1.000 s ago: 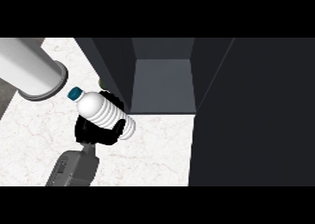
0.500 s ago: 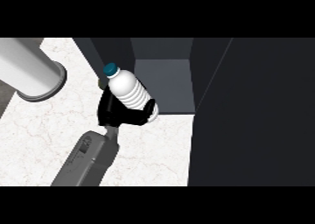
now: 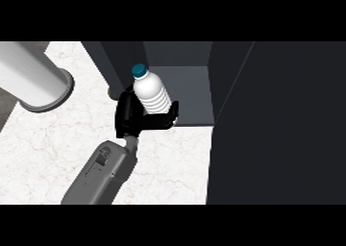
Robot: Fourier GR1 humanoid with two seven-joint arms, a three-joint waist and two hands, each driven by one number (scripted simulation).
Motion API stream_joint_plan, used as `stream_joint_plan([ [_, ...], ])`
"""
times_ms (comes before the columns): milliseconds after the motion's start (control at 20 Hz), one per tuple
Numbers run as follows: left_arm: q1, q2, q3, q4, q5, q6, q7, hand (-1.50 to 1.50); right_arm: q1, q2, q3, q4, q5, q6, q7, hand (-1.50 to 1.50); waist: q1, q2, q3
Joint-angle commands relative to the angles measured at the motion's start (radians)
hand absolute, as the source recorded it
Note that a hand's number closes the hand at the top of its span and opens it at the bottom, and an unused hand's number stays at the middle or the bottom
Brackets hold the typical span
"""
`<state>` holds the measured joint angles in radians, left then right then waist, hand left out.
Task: Pick up the bottled water, place it into the cabinet and close the cabinet
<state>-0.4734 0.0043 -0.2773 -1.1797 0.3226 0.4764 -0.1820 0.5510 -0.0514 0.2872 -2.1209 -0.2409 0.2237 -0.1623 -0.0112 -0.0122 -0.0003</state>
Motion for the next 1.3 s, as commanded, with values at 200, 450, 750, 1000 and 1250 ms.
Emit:
stream_joint_plan([
  [200,-0.289,0.019,0.019,0.181,-0.068,0.058,0.057,1.50,-0.033,0.015,0.021,0.039,0.006,0.002,-0.011,-1.50,-0.039,0.024,0.001],
  [450,-0.316,0.050,0.008,0.256,-0.105,0.115,0.092,1.50,0.002,-0.007,0.034,0.011,0.002,0.026,-0.015,-1.50,-0.065,0.027,0.001],
  [750,-0.468,0.040,0.114,0.587,-0.100,0.041,-0.078,1.50,-0.009,-0.016,-0.002,0.044,-0.016,0.039,-0.044,-1.50,-0.066,0.037,0.000],
  [1000,-0.559,0.025,0.126,0.773,-0.163,0.118,-0.145,1.50,0.007,-0.046,-0.033,0.030,-0.051,0.060,-0.036,-1.50,-0.064,0.036,0.000],
  [1250,-0.610,0.009,0.133,0.906,-0.205,0.197,-0.184,1.50,-0.002,-0.016,0.022,0.084,0.011,0.042,-0.055,-1.50,-0.061,0.035,0.000],
])
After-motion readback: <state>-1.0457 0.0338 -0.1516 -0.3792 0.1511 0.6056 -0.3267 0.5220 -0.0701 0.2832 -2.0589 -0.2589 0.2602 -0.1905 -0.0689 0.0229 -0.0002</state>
